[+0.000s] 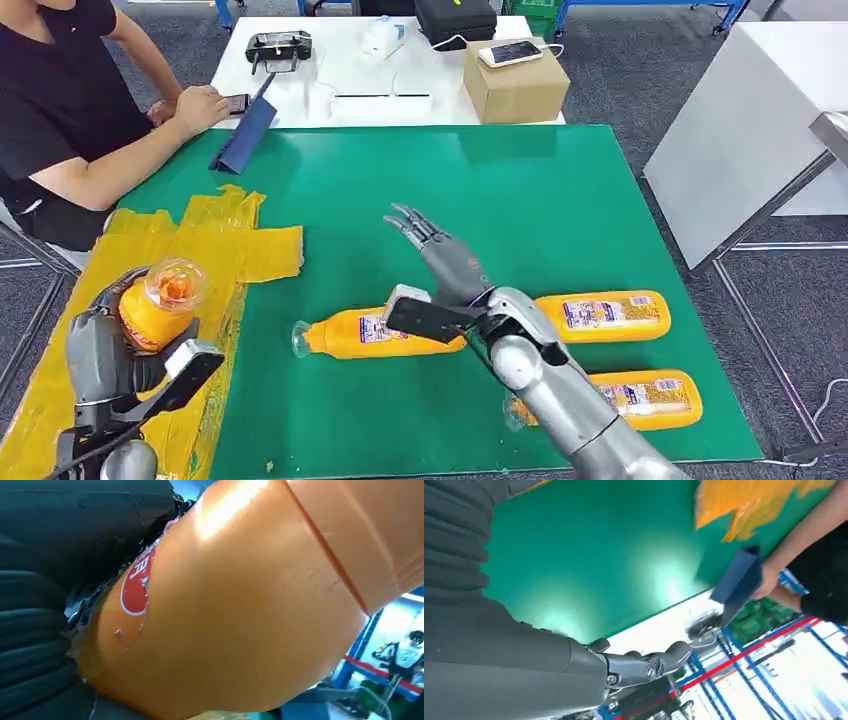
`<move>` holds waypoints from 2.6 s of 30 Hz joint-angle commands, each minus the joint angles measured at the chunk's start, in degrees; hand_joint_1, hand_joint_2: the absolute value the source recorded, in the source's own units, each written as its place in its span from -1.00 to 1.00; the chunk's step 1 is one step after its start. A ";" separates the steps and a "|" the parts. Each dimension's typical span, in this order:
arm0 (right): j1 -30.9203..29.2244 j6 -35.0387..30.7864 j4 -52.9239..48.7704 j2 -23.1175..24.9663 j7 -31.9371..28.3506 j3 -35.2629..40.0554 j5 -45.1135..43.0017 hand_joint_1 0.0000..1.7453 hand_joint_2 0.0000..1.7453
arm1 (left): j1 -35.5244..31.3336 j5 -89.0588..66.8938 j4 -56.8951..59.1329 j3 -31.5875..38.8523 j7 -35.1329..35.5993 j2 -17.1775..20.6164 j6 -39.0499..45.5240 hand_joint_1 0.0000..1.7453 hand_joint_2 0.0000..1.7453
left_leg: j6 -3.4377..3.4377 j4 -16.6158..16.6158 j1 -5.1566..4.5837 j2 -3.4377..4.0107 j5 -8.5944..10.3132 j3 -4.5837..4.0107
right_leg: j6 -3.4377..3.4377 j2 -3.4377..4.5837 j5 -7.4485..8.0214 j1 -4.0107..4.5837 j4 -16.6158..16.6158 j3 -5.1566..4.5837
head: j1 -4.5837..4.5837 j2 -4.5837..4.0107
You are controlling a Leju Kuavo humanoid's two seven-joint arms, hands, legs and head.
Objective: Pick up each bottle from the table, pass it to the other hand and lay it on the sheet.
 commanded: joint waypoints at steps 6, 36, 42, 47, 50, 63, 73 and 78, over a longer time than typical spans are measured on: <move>-9.24 4.71 12.77 -2.59 0.35 4.35 -4.98 -1.00 1.00 | -8.34 -14.61 24.26 -4.97 9.93 10.90 -6.60 1.00 1.00 | -0.08 -0.09 -0.01 -0.06 0.02 0.10 | -0.09 0.04 0.00 -0.02 -0.03 0.05 | -0.04 0.00; -19.73 10.84 31.71 0.72 2.05 17.08 -13.47 -1.00 1.00 | -14.21 -2.29 42.98 -15.99 1.27 25.69 -20.60 -1.00 -1.00 | -0.52 -0.09 0.04 0.45 0.18 0.42 | -0.43 0.52 0.09 0.03 0.66 -0.11 | -0.04 0.00; -20.10 12.13 32.26 0.55 2.57 18.85 -14.34 -1.00 1.00 | -10.33 5.13 37.06 -13.54 -1.91 26.46 -22.03 -1.00 -1.00 | -0.50 -0.06 0.01 0.54 0.18 0.40 | -0.43 0.59 0.07 0.03 0.80 -0.20 | -0.02 0.00; -18.89 11.76 33.63 0.85 2.80 20.91 -14.61 -1.00 1.00 | -6.61 9.67 28.85 -9.29 -3.91 24.97 -21.57 -1.00 -1.00 | -0.57 -0.07 0.04 0.67 0.16 0.45 | -0.45 0.73 0.05 0.07 0.79 -0.18 | -0.02 0.00; -18.51 11.02 35.23 1.77 2.26 22.14 -14.30 -1.00 1.00 | -6.23 14.15 25.22 -6.11 -7.40 21.96 -22.03 -1.00 -1.00 | -0.57 -0.05 0.05 0.55 0.15 0.45 | -0.45 0.64 0.01 0.07 0.79 -0.17 | -0.02 0.00; -16.70 9.28 39.35 5.76 2.70 24.55 -12.10 -1.00 1.00 | -9.60 20.23 17.83 -0.99 -10.91 11.24 -17.74 -1.00 -1.00 | -0.55 0.00 0.00 0.10 0.26 0.00 | -0.43 0.28 -0.02 -0.02 0.79 -0.46 | 0.02 0.00; -14.66 6.31 49.78 11.90 6.72 30.38 -3.79 -1.00 1.00 | -10.27 33.03 8.96 0.87 -14.65 3.59 -22.17 -1.00 -1.00 | -0.61 0.05 0.10 -0.03 0.20 0.07 | -0.51 0.26 -0.07 0.08 0.77 -0.38 | 0.00 0.00; -11.73 5.77 55.68 12.48 12.38 33.82 3.47 1.00 1.00 | -10.90 42.37 5.29 -0.06 -13.36 0.54 -30.12 -1.00 -1.00 | -0.58 -0.02 0.11 -0.14 0.20 0.16 | -0.48 0.14 -0.08 0.09 0.65 -0.25 | -0.02 0.00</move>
